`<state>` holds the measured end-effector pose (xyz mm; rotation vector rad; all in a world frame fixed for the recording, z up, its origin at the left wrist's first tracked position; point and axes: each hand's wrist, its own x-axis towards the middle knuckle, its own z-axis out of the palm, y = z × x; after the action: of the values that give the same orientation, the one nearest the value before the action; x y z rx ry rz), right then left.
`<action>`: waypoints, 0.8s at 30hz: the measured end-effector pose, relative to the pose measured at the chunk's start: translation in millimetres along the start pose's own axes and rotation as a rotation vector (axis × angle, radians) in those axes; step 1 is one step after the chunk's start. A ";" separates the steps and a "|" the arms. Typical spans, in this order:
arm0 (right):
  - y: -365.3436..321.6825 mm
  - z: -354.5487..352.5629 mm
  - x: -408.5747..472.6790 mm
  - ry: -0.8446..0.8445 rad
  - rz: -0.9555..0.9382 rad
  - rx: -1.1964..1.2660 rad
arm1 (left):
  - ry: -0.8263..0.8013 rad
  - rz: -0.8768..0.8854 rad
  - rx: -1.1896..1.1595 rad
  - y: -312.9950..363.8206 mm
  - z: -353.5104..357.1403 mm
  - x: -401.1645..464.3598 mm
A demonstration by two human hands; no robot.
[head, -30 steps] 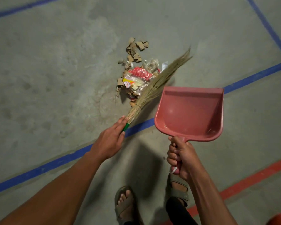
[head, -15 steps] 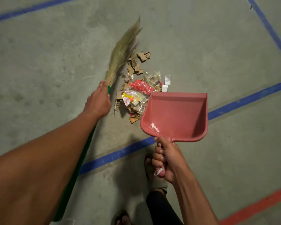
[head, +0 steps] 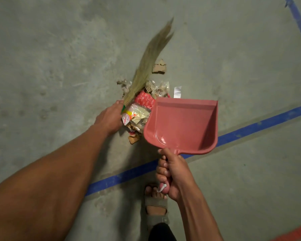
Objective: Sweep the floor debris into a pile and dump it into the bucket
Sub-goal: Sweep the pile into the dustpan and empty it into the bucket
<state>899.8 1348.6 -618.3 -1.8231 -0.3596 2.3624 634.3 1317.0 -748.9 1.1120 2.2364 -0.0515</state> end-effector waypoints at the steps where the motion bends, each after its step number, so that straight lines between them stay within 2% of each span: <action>1: 0.3 -1.0 -0.8 0.007 0.004 -0.005 | -0.002 0.029 0.022 -8.0 6.2 -13.8; 5: -1.3 -8.7 -9.7 0.016 0.002 -0.045 | 0.053 0.151 0.061 -40.3 15.8 -64.9; 7: -1.8 -13.0 -15.1 0.023 0.003 -0.062 | 0.105 0.152 0.042 -53.3 14.5 -80.6; 12: 6.4 -16.1 -21.8 0.028 -0.005 -0.086 | 0.224 -0.015 -0.084 -68.1 19.7 -92.7; 15: 16.3 -16.9 -26.4 0.018 0.002 -0.111 | 0.195 -0.171 -0.126 -71.5 31.3 -93.1; 17: 22.8 -17.3 -29.3 0.009 0.007 -0.120 | 0.118 -0.233 -0.143 -71.0 42.4 -98.3; 20: 30.0 -15.3 -33.6 0.003 0.005 -0.142 | 0.009 -0.179 -0.158 -67.1 59.7 -119.8; 24: 41.3 -11.4 -42.5 0.003 -0.018 -0.166 | 0.012 -0.059 -0.209 -64.9 70.8 -167.4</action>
<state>923.4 1299.4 -592.5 -1.8828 -0.5858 2.3822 698.0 1136.0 -728.0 0.9362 2.2262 0.1613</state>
